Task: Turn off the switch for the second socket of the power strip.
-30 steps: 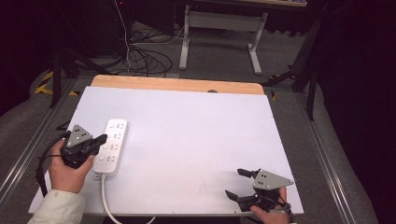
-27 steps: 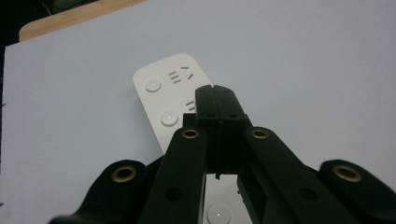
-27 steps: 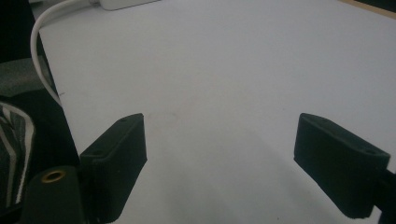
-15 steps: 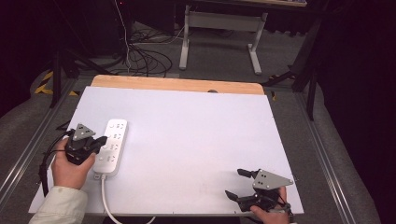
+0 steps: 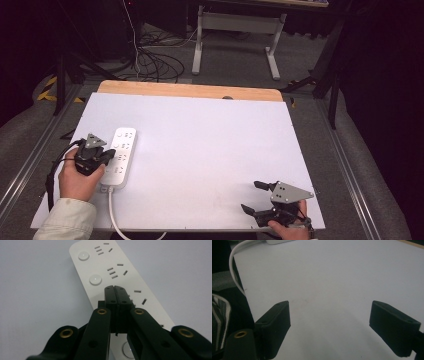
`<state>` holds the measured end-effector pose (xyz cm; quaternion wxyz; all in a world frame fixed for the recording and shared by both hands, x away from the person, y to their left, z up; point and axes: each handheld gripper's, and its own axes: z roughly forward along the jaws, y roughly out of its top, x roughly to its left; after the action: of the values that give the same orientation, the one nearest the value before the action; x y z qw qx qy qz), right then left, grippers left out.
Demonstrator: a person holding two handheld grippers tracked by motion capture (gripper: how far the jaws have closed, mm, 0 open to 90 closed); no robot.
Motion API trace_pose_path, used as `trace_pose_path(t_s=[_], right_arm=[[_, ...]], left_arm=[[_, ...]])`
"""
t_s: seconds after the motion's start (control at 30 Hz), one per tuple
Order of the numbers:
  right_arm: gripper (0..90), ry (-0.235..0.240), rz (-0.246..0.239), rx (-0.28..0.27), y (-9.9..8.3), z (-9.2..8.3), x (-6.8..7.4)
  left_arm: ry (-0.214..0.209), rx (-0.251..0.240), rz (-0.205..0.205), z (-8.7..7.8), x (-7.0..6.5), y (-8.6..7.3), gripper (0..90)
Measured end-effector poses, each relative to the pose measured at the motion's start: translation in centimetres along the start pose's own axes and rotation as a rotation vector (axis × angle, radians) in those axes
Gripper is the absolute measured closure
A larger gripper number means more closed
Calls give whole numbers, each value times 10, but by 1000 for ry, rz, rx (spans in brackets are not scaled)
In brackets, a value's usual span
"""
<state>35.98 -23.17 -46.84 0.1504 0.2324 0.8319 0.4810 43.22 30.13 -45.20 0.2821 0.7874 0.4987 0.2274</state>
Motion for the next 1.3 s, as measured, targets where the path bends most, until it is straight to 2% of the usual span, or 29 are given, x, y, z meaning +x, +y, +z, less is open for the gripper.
trace_pose_path(t_s=[0.23, 0.6, 1.3], right_arm=[[177, 0, 0, -1, 0, 0, 0], [177, 1, -1, -1, 0, 0, 0], [177, 2, -1, 0, 0, -1, 1]], left_arm=[[20, 7, 6, 2, 0, -1, 900], [16, 1, 7, 3, 0, -2, 900], [34, -4, 10, 5, -1, -4, 900]])
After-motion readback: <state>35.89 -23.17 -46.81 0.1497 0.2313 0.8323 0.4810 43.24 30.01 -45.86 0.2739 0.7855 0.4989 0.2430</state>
